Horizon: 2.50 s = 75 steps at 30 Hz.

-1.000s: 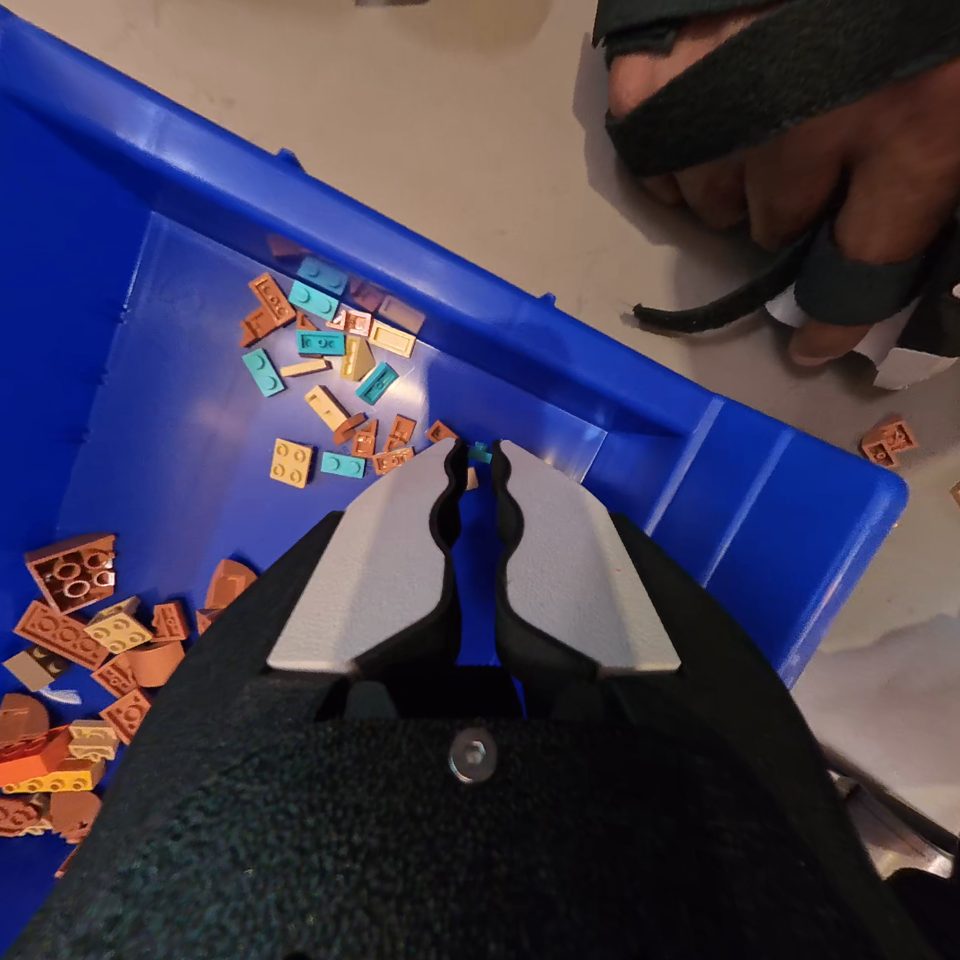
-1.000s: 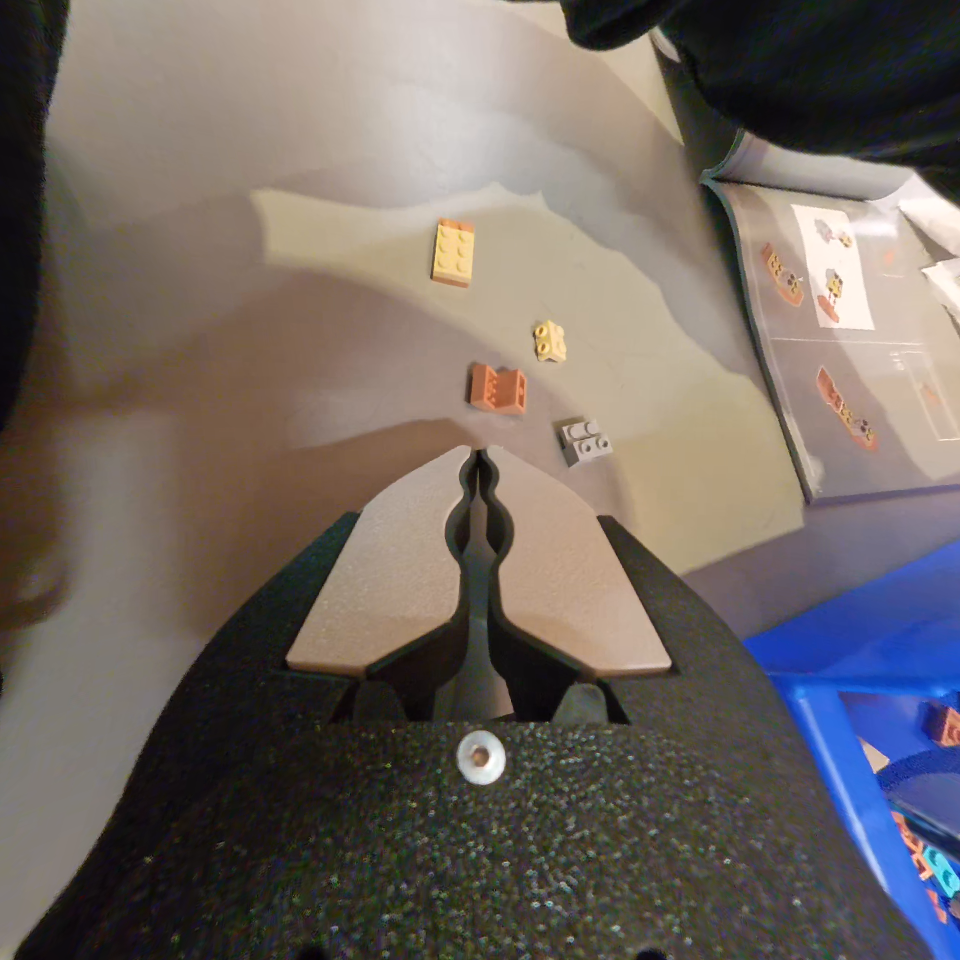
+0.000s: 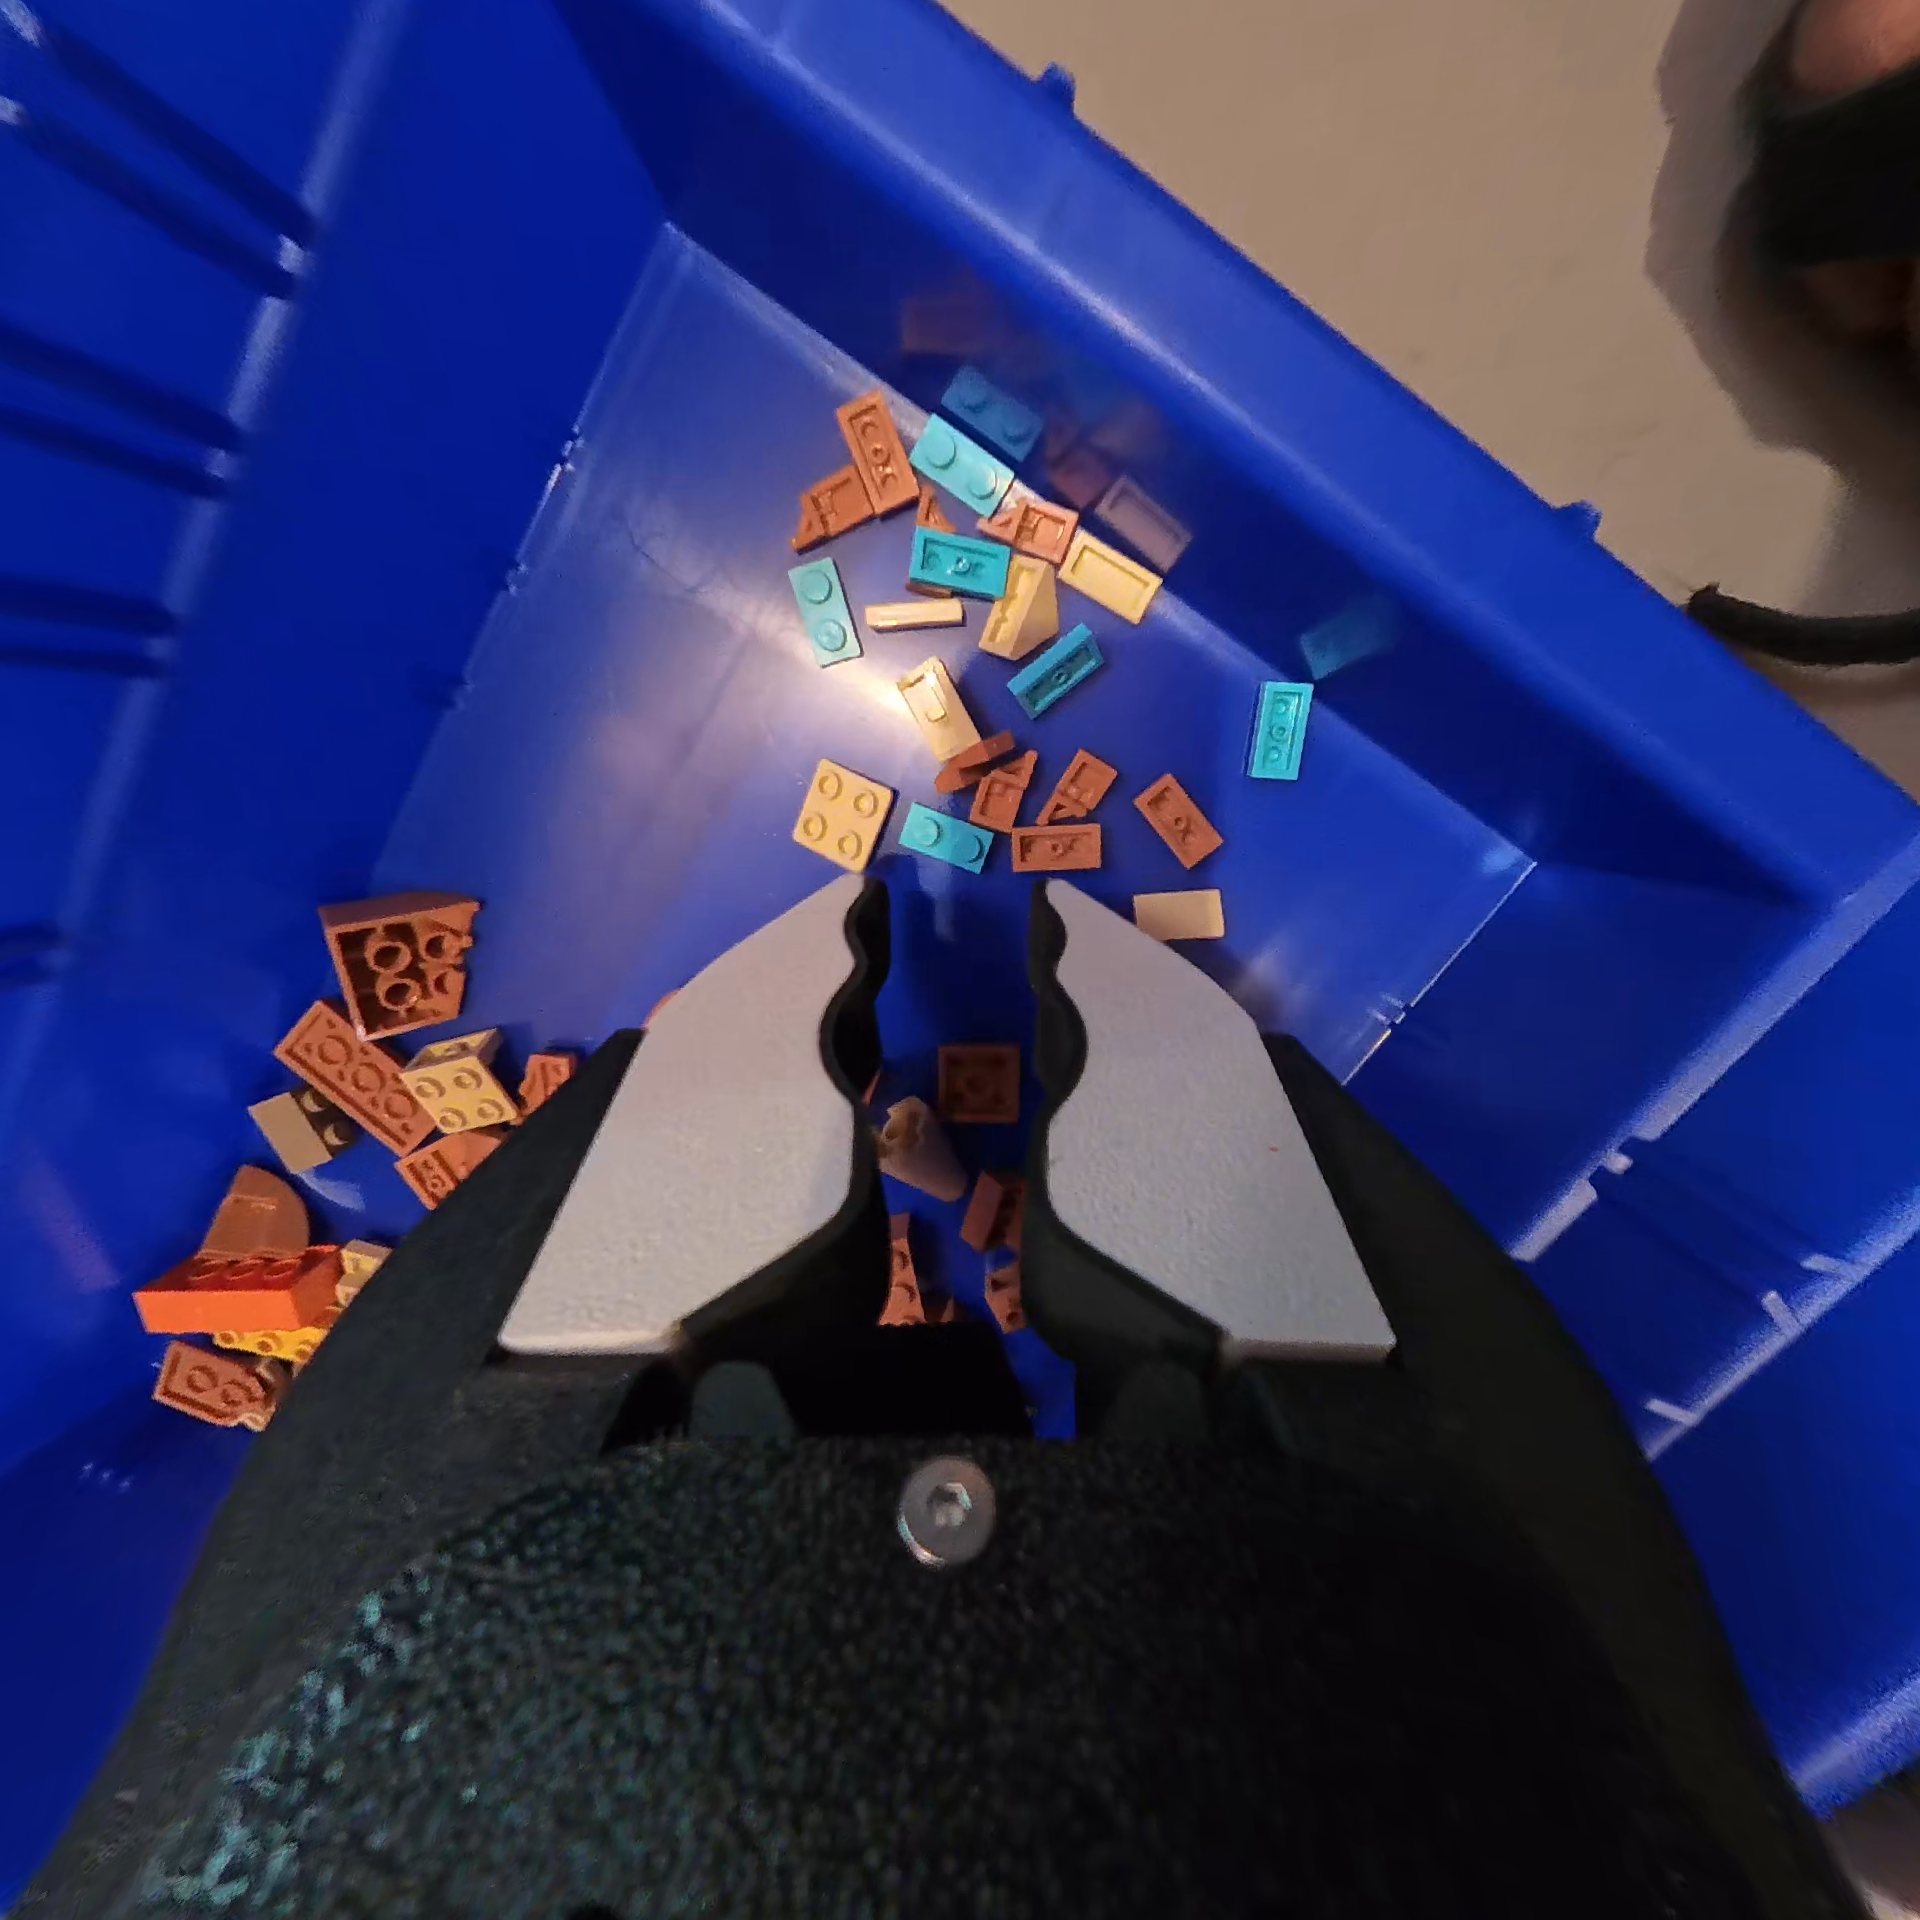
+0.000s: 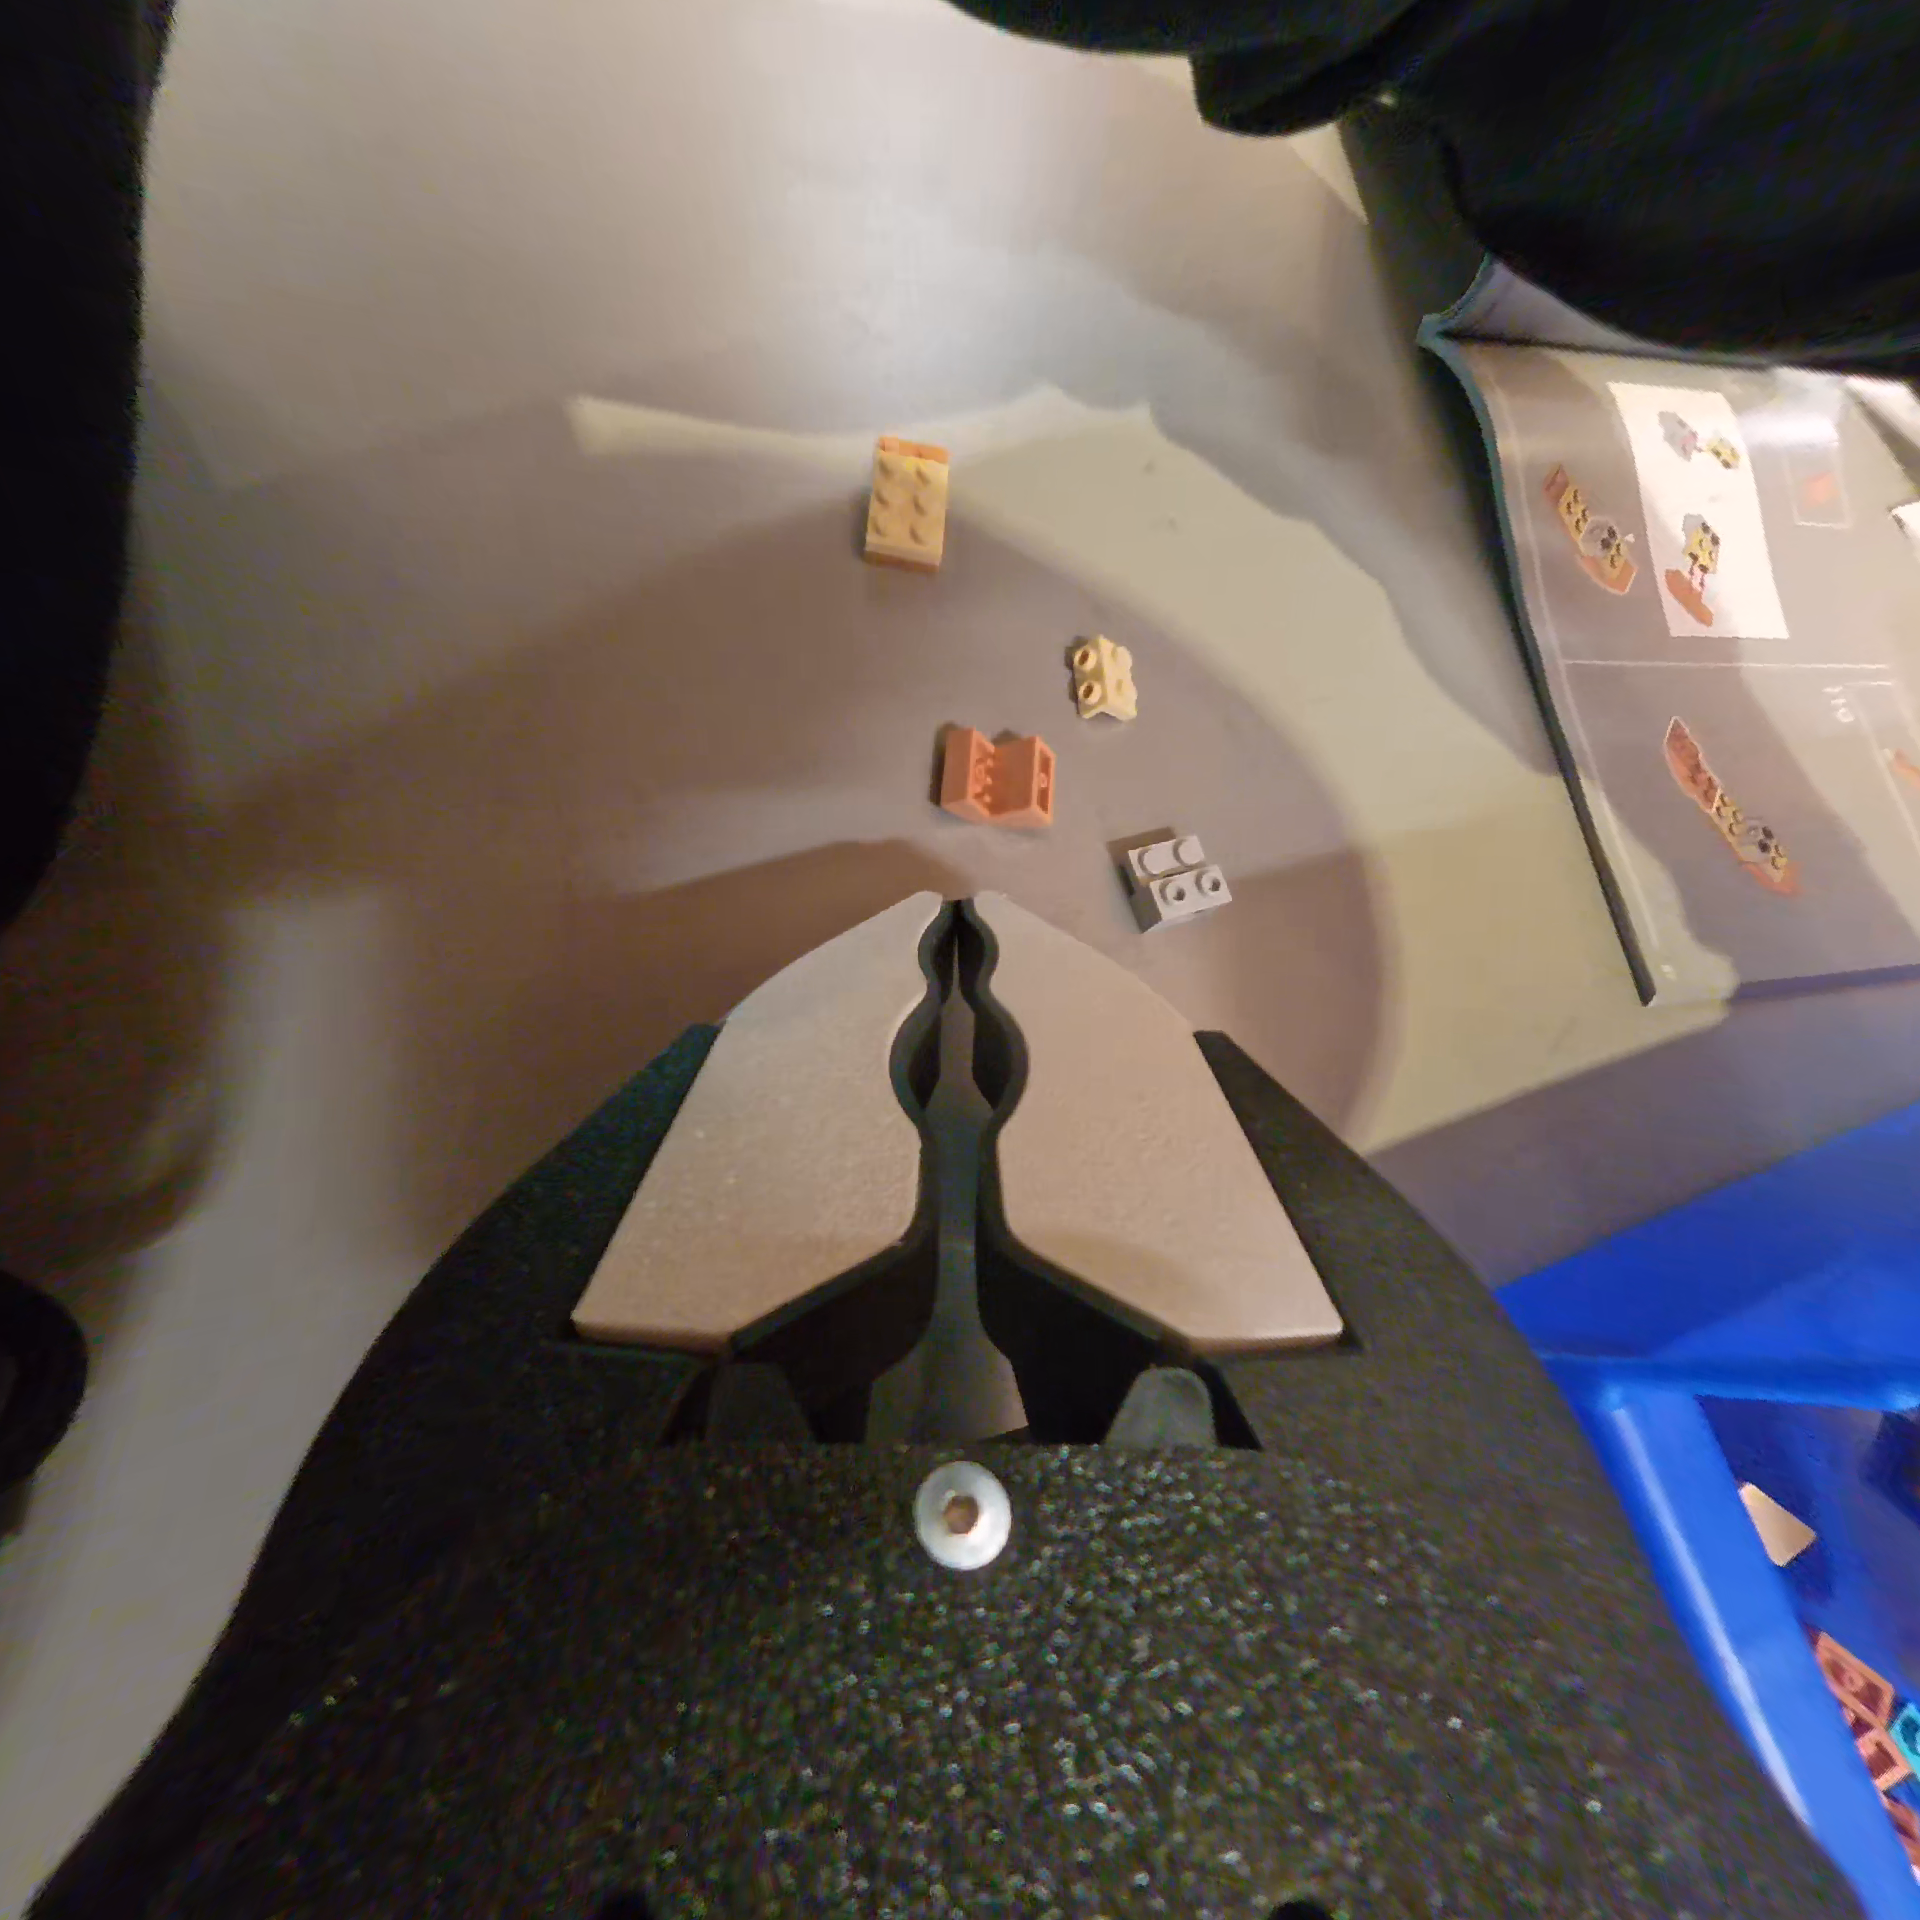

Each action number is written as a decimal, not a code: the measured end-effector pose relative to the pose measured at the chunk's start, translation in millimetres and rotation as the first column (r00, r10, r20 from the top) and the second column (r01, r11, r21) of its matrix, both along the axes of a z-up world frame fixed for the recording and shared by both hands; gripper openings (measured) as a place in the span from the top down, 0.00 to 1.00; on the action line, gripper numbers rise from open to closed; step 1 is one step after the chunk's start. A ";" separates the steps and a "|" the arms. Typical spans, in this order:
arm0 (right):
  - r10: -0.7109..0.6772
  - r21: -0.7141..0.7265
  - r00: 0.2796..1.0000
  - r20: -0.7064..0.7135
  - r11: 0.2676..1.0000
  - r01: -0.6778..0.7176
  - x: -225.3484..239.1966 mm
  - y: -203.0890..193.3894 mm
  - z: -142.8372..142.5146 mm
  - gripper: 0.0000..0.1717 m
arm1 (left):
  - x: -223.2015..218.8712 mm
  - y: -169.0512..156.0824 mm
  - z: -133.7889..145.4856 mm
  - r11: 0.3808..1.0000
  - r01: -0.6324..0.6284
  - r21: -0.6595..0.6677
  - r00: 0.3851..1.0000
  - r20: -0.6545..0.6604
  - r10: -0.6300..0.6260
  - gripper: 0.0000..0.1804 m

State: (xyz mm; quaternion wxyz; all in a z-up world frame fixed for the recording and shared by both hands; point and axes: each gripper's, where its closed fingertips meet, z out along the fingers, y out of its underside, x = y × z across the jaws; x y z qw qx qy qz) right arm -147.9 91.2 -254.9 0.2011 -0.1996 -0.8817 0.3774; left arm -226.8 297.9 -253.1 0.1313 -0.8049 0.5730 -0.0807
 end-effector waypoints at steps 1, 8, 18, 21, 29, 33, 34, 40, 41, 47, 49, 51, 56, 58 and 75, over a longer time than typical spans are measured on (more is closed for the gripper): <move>0.000 0.000 1.000 0.000 1.000 0.000 -0.2 -0.1 0.0 1.00 | 1.3 0.0 -1.1 1.000 0.000 -0.005 1.000 0.005 0.000 0.86; 0.000 0.002 1.000 -0.006 1.000 0.000 -0.4 -0.9 0.7 1.00 | 9.1 -5.5 -7.0 0.999 0.024 -0.037 1.000 0.000 -0.024 0.87; -0.001 0.003 1.000 -0.008 1.000 0.001 -0.7 -1.3 0.6 1.00 | 4.8 -0.3 5.6 1.000 -0.019 -0.001 0.999 0.033 0.019 0.88; -0.001 0.002 1.000 -0.008 1.000 0.001 -0.9 -1.2 0.5 1.00 | 10.8 -2.9 3.0 1.000 0.009 -0.004 0.999 0.033 -0.009 0.88; -0.001 0.002 1.000 -0.010 1.000 0.001 -0.6 -1.5 0.6 1.00 | 13.6 -3.2 -1.3 1.000 0.011 -0.011 1.000 0.029 -0.011 0.88; -0.002 0.001 1.000 -0.010 1.000 0.002 -1.1 -1.2 0.7 1.00 | 16.8 -7.9 -3.4 0.999 0.016 -0.045 0.999 0.039 -0.014 0.88; -0.001 0.001 1.000 -0.010 1.000 0.001 -0.9 -1.1 0.7 1.00 | 18.7 -10.8 -3.5 0.998 0.024 -0.061 0.999 0.044 -0.022 0.89; -0.001 0.002 1.000 -0.012 1.000 0.001 -1.5 -1.2 0.7 1.00 | 20.0 -8.2 3.6 1.000 0.018 -0.004 0.999 0.048 -0.018 0.89; -0.001 0.003 1.000 -0.012 1.000 0.001 -1.2 -1.4 1.0 1.00 | 18.3 -7.8 7.2 1.000 0.009 0.014 0.999 0.051 -0.010 0.89; -0.001 0.001 1.000 -0.005 1.000 0.001 -1.8 -2.4 3.1 1.00 | 8.1 -3.6 48.4 0.962 -0.087 0.258 0.991 0.116 0.059 0.89; -0.003 0.002 1.000 -0.004 1.000 0.003 -1.8 -2.8 3.6 1.00 | 3.5 -4.0 71.2 0.918 -0.146 0.369 0.984 0.154 0.095 0.89; -0.006 0.003 1.000 -0.001 1.000 0.006 -1.6 -3.4 4.0 1.00 | -0.1 -3.8 95.1 0.860 -0.180 0.477 0.979 0.173 0.109 0.89; -0.017 0.001 1.000 0.009 1.000 0.017 -3.2 -4.8 4.0 1.00 | -3.5 -7.7 140.8 0.760 -0.294 0.580 0.953 0.237 0.188 0.88; -0.020 0.001 1.000 0.009 1.000 0.020 -2.3 -4.8 3.6 1.00 | -3.1 -25.9 147.6 0.753 -0.347 0.560 0.933 0.284 0.219 0.89; -0.137 0.049 0.988 -0.077 0.989 0.141 -17.3 3.3 2.9 1.00 | 44.5 -288.9 -3.7 0.740 -0.660 0.126 0.720 0.387 0.576 0.84</move>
